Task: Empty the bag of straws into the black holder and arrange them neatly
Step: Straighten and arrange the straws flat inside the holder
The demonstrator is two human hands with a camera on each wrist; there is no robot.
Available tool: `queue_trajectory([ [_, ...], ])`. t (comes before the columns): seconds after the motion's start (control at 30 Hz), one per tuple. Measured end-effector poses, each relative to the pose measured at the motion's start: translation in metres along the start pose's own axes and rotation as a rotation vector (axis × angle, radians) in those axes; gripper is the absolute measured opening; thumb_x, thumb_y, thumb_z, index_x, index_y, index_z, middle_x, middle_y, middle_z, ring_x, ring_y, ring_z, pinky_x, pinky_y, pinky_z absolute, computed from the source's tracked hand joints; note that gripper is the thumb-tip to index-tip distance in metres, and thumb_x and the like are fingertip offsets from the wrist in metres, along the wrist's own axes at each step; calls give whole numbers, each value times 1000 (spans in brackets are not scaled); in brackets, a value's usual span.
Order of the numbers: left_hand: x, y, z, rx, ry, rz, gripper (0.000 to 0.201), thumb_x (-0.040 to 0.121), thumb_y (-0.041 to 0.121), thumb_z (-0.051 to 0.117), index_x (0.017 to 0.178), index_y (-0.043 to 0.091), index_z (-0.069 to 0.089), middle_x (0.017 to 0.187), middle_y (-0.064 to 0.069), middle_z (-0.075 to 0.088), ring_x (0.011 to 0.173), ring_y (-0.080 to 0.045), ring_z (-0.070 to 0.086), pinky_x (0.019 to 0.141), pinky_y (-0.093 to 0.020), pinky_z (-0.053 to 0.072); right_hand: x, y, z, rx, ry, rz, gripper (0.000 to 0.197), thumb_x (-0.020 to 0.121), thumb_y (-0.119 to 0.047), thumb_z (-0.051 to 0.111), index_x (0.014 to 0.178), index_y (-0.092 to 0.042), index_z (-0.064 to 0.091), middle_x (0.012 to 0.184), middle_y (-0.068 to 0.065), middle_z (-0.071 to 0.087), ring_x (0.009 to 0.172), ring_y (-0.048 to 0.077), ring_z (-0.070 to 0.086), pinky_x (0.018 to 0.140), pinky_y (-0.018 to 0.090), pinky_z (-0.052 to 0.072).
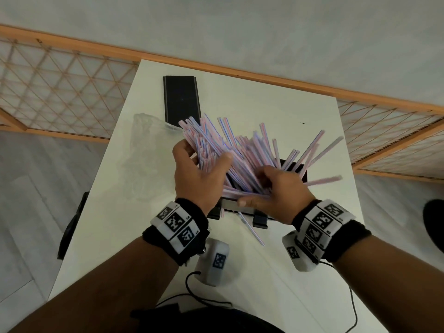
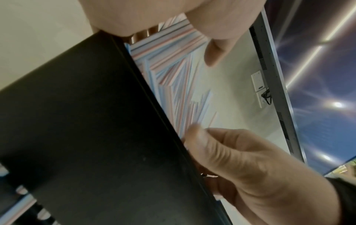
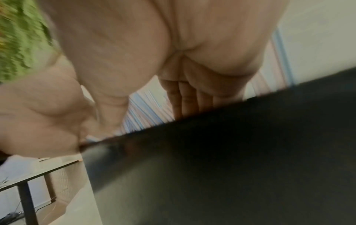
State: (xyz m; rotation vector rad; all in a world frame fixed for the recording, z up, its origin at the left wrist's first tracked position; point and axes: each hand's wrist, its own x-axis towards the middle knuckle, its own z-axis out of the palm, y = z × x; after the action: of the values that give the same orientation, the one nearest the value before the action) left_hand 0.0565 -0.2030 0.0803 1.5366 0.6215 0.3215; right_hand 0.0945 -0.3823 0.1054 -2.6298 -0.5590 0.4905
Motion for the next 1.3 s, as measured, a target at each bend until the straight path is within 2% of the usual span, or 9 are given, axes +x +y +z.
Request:
queue_trajectory([
  [0.1, 0, 0, 0, -72, -21, 26, 50, 82, 26, 73, 121, 14, 46, 101, 15, 64, 80, 10, 65, 75, -13, 49, -13, 5, 2, -45, 116, -49, 55, 68, -60, 80, 90, -17, 53, 79, -1, 55, 69, 22, 51, 63, 35, 45],
  [0.27, 0, -2, 2, -81, -55, 50, 54, 76, 35, 70, 120, 15, 46, 105, 11, 66, 85, 9, 65, 79, -11, 49, -31, 3, 18, -182, -58, -55, 32, 77, -43, 71, 92, -17, 60, 89, 3, 60, 86, 30, 59, 74, 39, 51],
  [0.47, 0, -3, -1, -84, -61, 68, 52, 79, 30, 73, 121, 16, 45, 106, 11, 66, 88, 7, 67, 75, -8, 50, -70, -9, 21, -195, 62, -161, 42, 75, -38, 67, 109, -14, 62, 101, 2, 62, 91, 28, 60, 78, 38, 54],
  [0.57, 1, 4, -2, -61, -25, 103, 56, 77, 32, 75, 123, 20, 44, 121, -1, 62, 108, -13, 65, 87, -23, 56, -75, -10, 15, -291, 59, -107, 37, 73, -44, 61, 99, -18, 61, 95, -1, 62, 87, 27, 60, 70, 38, 55],
  [0.77, 5, 72, -9, 255, 73, 707, 86, 74, 26, 76, 143, -8, 36, 146, -19, 41, 139, -31, 42, 119, -30, 29, -75, -25, 7, -341, 69, -101, 32, 69, -41, 70, 88, -17, 59, 82, 0, 59, 73, 28, 61, 56, 34, 51],
  [0.87, -3, 90, 12, 322, -166, 937, 67, 74, 7, 72, 134, -8, 49, 132, -21, 54, 120, -31, 56, 107, -30, 42, -82, -38, 10, -302, -6, -133, 27, 69, -42, 67, 78, -19, 57, 76, 0, 59, 62, 27, 61, 50, 31, 46],
  [0.97, -17, 84, 40, 442, -711, 769, 55, 79, -5, 59, 132, 7, 55, 121, -8, 61, 91, -15, 59, 83, -25, 48, -93, -47, 15, -292, -139, -184, 24, 81, -40, 61, 87, -17, 57, 87, 3, 60, 69, 30, 63, 53, 33, 43],
  [1.13, -39, 60, 77, 893, -1352, 730, 65, 87, -3, 59, 144, 26, 50, 138, 2, 52, 90, -4, 53, 79, -23, 43, -110, -35, 27, -211, -350, -104, 30, 94, -41, 52, 108, -15, 55, 111, 7, 59, 98, 34, 61, 77, 38, 48],
  [1.3, -49, 55, 95, 925, -1268, 820, 15, 91, 15, 69, 105, 13, 74, 104, -4, 70, 95, -23, 64, 87, -37, 50, -107, 11, 27, -222, -336, 153, 38, 90, -52, 54, 109, -19, 57, 115, 5, 62, 104, 29, 61, 84, 35, 52],
])
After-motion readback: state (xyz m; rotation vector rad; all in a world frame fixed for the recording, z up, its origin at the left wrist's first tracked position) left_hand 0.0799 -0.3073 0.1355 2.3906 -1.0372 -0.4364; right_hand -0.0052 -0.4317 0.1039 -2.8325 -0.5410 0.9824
